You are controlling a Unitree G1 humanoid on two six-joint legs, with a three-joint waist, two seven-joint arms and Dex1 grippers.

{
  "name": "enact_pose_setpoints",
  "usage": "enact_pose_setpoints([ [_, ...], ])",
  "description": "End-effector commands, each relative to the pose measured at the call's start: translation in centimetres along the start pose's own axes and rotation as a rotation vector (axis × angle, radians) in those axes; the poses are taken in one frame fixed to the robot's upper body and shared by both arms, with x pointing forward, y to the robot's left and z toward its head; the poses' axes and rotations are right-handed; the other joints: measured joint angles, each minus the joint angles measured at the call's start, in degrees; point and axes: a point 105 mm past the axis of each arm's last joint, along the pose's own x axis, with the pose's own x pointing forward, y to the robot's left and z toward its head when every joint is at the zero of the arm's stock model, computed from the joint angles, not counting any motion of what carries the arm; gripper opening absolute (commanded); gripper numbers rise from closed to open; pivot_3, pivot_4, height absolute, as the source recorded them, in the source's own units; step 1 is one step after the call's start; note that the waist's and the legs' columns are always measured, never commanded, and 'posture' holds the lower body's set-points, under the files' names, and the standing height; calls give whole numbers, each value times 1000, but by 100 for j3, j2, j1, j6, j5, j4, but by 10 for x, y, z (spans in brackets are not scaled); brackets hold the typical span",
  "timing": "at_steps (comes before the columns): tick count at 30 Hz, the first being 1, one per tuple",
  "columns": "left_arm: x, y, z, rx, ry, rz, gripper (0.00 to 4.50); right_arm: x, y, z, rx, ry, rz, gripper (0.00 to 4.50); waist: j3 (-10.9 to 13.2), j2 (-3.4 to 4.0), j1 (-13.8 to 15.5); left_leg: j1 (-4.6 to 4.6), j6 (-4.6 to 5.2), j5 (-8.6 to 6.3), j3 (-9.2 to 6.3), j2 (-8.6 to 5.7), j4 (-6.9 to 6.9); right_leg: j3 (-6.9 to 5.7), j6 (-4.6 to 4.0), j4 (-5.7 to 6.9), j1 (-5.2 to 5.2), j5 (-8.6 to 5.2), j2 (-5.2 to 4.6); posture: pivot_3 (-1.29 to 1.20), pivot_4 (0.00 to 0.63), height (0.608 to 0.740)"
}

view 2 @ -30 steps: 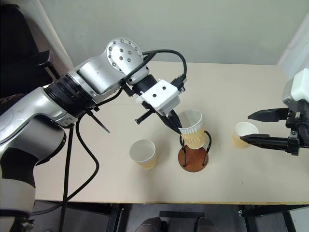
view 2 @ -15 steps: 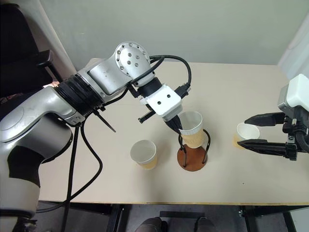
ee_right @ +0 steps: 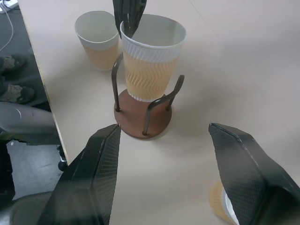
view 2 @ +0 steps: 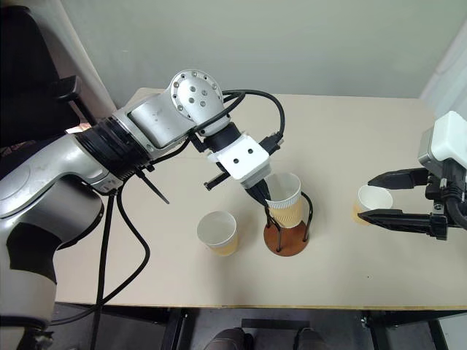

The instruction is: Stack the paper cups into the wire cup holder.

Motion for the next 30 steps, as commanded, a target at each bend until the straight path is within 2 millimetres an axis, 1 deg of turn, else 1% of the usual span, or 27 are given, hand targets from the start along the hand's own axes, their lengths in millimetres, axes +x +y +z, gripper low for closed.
enact_pose_setpoints([
  [1, -6, 2, 2, 21, 11, 1, 438, -3, -1, 3, -22, 4, -12, 3096, 0, 0, 5, 1, 0, 0, 2, -1, -1, -2, 0, 0, 1, 0, 1, 0, 150, 740],
  [2, -6, 2, 2, 23, 11, 1, 615, -3, -1, 3, -22, 4, -12, 3096, 0, 0, 1, 0, 0, 0, -3, 2, 1, 2, 0, 0, 1, 0, -4, 0, 150, 740],
  [4, -6, 3, 4, 25, 6, 5, 1283, -3, -1, 3, -21, 5, -12, 3096, 0, 0, 5, 1, 0, 0, 1, -1, 0, -2, 0, 1, 2, 0, 0, 0, 150, 740],
  [5, -6, 3, 4, 26, 5, 7, 1719, -3, -1, 3, -21, 5, -12, 3096, 0, 0, 1, 0, 0, 0, -1, 1, 1, 2, 0, 1, 1, 0, -2, 0, 150, 740],
  [6, -7, 4, 5, 27, 3, 11, 2014, -3, -1, 3, -21, 5, -12, 3096, 0, 0, 2, 0, 0, 0, 2, -1, 0, 0, 0, 1, 1, 0, 2, 0, 150, 740],
  [10, -8, 5, 6, 32, -4, 21, 3518, -3, -1, 4, -22, 2, -12, 3096, 0, 0, 2, 1, 1, 0, 1, 0, -1, 0, 0, 0, 2, 0, 0, 0, 150, 740],
  [13, -11, 7, 9, 34, -16, 40, 4468, -2, -2, 5, -26, -3, -12, 3096, 0, 0, 1, 1, 1, 0, 0, 1, -1, -1, 0, 0, 2, 0, 0, 0, 150, 740],
  [17, -28, 17, 14, 3, -68, 138, 4468, -1, -5, 7, -41, -17, -23, 3096, 0, 0, -1, 1, 1, 0, 1, 0, 2, 0, 0, 1, 2, 0, 2, 0, 150, 740],
  [21, -52, 26, 20, -52, -152, 273, 4468, 1, -10, 5, -47, -17, -38, 3096, 0, 0, 0, 3, 1, 0, 3, 1, -1, 0, 1, 0, 2, 0, 3, 0, 150, 740],
  [24, -74, 28, 19, -112, -215, 392, 4468, 4, -16, 2, -49, -17, -42, 3096, -1, 2, -1, 3, 1, 0, 5, 1, -1, 2, 2, 1, 2, -1, 2, 0, 150, 740],
  [28, -103, 25, 15, -208, -301, 559, 4468, 8, -28, -6, -35, 2, -45, 3096, -1, 3, -14, 6, 0, 0, -1, 6, 0, 3, 2, 2, 3, -1, 0, 0, 150, 740],
  [30, -113, 17, 9, -260, -321, 627, 4500, 9, -37, -14, -29, 43, -57, 3438, -2, 6, -13, 11, 0, 1, 5, 4, -3, 6, 2, 3, 3, -1, 3, 0, 150, 740],
])
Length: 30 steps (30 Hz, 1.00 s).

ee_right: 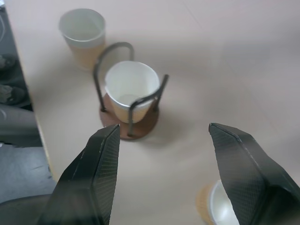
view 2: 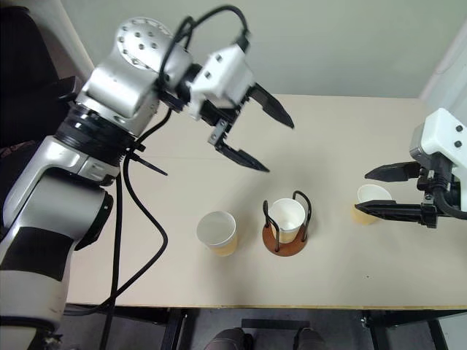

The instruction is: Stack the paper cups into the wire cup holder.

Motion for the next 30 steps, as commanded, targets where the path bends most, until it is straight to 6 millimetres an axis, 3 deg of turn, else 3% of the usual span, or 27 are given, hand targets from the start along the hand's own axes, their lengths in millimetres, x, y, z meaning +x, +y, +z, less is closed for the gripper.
enact_pose_setpoints([
  [1, -28, 3, 4, -46, -31, 137, 4500, -4, -16, -6, -34, 60, -44, 3633, -1, 4, -13, 1, 0, 0, -2, 2, 2, 4, 0, 0, 0, 0, -2, 0, 150, 740],
  [4, -38, -2, -6, -98, -26, 197, 4500, 2, -31, -22, -103, 158, -75, 4479, -1, 4, -15, 5, -1, 1, -6, 4, 3, 6, 0, 1, 2, 0, 0, 0, 150, 740],
  [10, -40, -19, -15, -136, -7, 169, 4500, 18, -48, -49, -190, 286, -51, 4479, -1, 4, -1, 8, 1, 2, -7, -3, 10, -3, 2, 3, 8, 2, 0, 0, 150, 740],
  [15, -43, -35, -31, -140, 68, 157, 4500, 42, -42, -71, -202, 342, 48, 4479, -2, 7, -32, 12, 3, 3, -6, 1, 4, -1, 2, 3, 7, 2, -2, 0, 150, 740],
  [26, -49, -40, -40, -190, 99, 207, 4500, 66, -46, -107, -217, 438, 79, 4479, -2, 6, -43, 14, 3, 5, -5, 1, 7, -5, -6, 3, 12, 6, -6, 0, 150, 740],
  [30, -49, -42, -42, -198, 105, 211, 4500, 67, -46, -107, -222, 437, 84, 3591, -2, 6, -54, 14, 3, 5, -5, 2, 4, -6, -7, 4, 10, 7, -5, 0, 150, 740],
])
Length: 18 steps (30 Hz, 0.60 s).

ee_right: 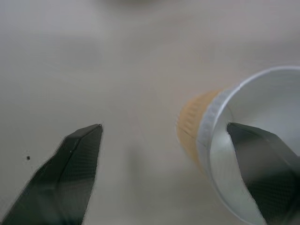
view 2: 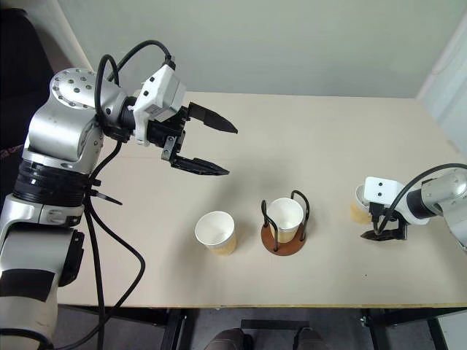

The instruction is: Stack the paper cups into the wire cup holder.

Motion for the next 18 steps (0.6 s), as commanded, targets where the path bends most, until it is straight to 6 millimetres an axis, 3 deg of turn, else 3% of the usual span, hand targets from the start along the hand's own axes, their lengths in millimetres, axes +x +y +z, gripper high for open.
enact_pose_setpoints([
  [1, -9, 1, 11, 44, -4, 38, 4500, -8, -5, 6, -38, -3, -24, 3171, 0, 0, -3, 0, 0, 0, 0, 0, 0, 0, 0, 0, 0, 0, 0, 0, 150, 740],
  [10, -5, -4, 7, 8, -32, 46, 4500, -15, -8, 8, -38, -2, -45, 149, 0, 0, -7, -1, 0, 0, -1, 0, -1, 0, -2, -2, 1, 0, -1, 0, 150, 740],
  [15, -3, -15, 3, -30, -47, 20, 4500, -29, -11, 13, -46, -14, -63, 46, 0, 0, -8, 0, -1, 0, -1, 0, -2, -1, -4, -3, 2, 1, 0, 0, 150, 740],
  [18, -3, -28, -1, -50, -46, -23, 4500, -52, -10, 34, -89, -64, -64, 46, 0, 0, -15, -1, -1, 0, 0, -1, -4, 0, -4, -5, 1, 0, 0, 0, 150, 740],
])
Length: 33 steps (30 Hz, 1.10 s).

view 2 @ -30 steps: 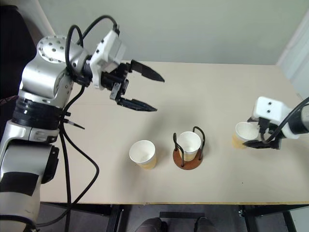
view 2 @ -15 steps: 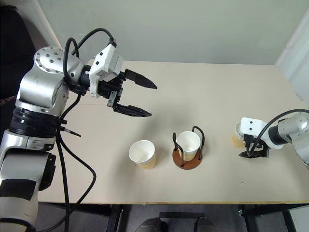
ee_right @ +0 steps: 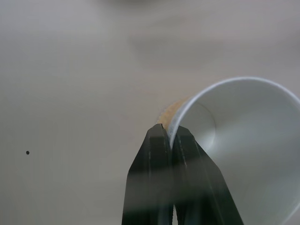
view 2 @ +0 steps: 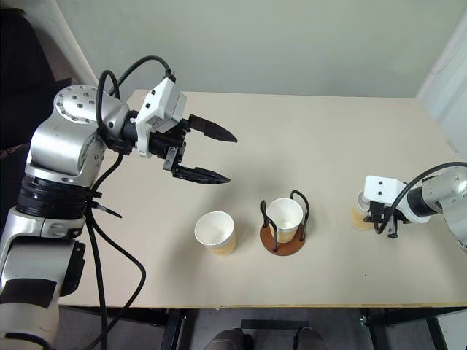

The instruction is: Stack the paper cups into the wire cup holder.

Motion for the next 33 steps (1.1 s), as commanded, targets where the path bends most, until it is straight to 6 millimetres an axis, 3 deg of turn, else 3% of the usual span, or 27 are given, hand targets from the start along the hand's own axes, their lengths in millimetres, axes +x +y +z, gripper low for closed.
enact_pose_setpoints([
  [1, -8, -15, 7, 22, -13, -28, 4500, -49, -8, 41, -107, -87, -67, 46, 0, 1, -16, 0, 0, 0, 0, 0, -1, 0, -2, 0, -1, -1, 0, 0, 150, 740],
  [6, -8, -28, 8, -14, -52, -63, 4500, -89, -3, 109, -297, -220, -85, 46, 1, -1, -67, 2, -8, 4, -2, 4, -8, -4, -21, 7, -7, -12, 8, 0, 150, 740],
  [10, -8, -29, 9, -29, -57, -69, 4500, -97, 8, 150, -419, -293, -38, 46, -1, -3, -74, 9, -9, 5, -16, 6, -4, -9, -32, 4, 2, -11, 9, 0, 150, 740],
  [13, -7, -27, 8, -26, -49, -66, 4500, -92, 20, 170, -481, -330, 26, 46, -1, -3, -77, 10, -11, 9, -15, 3, -2, -8, -41, 5, -1, -8, 8, 0, 150, 740],
  [27, -9, -28, 6, -24, -27, -57, 4500, -44, 46, 169, -548, -295, 182, 46, -1, -3, -75, 6, -15, 12, -23, 4, -15, -12, -49, 1, -4, -12, 9, 0, 150, 740],
  [33, -9, -28, 6, -20, -24, -58, 4500, -31, 47, 173, -578, -297, 179, 46, -1, -3, -77, 7, -15, 12, -23, 4, -11, -12, -49, 4, -4, -12, 8, 0, 150, 740],
])
